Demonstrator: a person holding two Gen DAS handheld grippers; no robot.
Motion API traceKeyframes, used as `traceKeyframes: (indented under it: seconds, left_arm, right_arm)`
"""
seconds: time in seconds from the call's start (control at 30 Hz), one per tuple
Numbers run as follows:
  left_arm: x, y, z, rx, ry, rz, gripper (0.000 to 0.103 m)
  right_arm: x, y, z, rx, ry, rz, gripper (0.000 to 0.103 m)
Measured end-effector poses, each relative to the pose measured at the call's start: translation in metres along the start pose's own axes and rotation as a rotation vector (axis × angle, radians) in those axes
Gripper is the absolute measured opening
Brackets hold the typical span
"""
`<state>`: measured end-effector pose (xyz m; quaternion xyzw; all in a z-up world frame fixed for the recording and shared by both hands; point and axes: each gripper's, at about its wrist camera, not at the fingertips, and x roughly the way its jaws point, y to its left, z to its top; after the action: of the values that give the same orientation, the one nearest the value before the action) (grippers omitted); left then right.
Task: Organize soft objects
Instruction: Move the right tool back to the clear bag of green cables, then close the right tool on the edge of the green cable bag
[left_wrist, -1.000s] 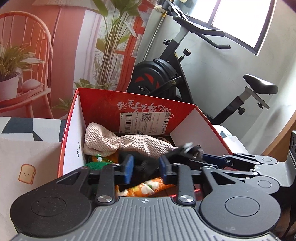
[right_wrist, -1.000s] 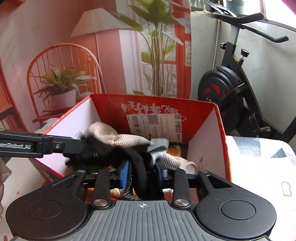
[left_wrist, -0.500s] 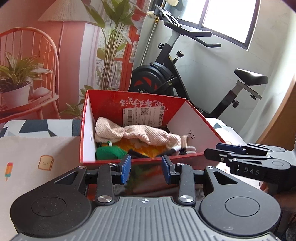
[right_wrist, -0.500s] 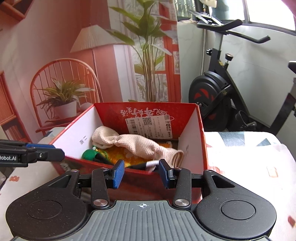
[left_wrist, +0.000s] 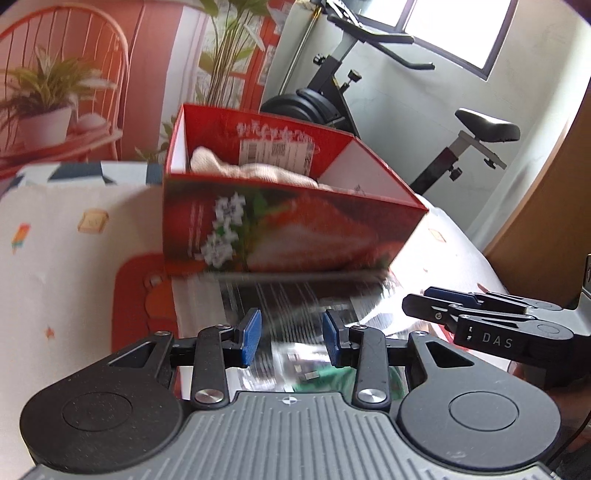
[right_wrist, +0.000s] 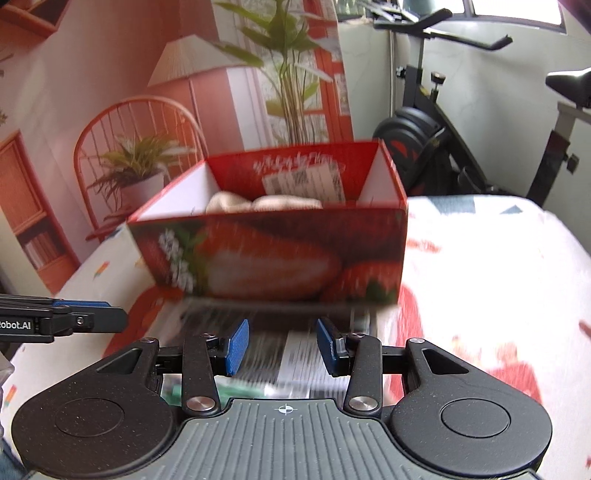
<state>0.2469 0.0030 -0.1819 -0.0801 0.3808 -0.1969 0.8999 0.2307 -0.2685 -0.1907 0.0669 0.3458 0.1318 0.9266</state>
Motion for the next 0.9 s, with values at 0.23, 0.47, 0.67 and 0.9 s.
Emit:
traceKeyframes:
  seconds: [0.23, 0.47, 0.67, 0.9]
  left_arm:
    - [0.012, 0.002, -0.042, -0.076, 0.064, -0.006, 0.038]
    - [0.025, 0.002, -0.067, -0.090, 0.113, -0.011, 0.038]
    - [0.034, 0.003, -0.068, -0.084, 0.111, 0.000, 0.038]
    - [0.044, 0.003, -0.065, -0.082, 0.111, -0.014, 0.044]
  right_arm:
    - [-0.005, 0.011, -0.037, 0.004, 0.066, 0.014, 0.038]
    - [-0.004, 0.015, -0.055, 0.016, 0.107, -0.003, 0.039]
    - [0.001, 0.007, -0.060, 0.071, 0.128, -0.011, 0.041]
    - [0.008, 0.004, -0.063, 0.088, 0.134, 0.015, 0.044]
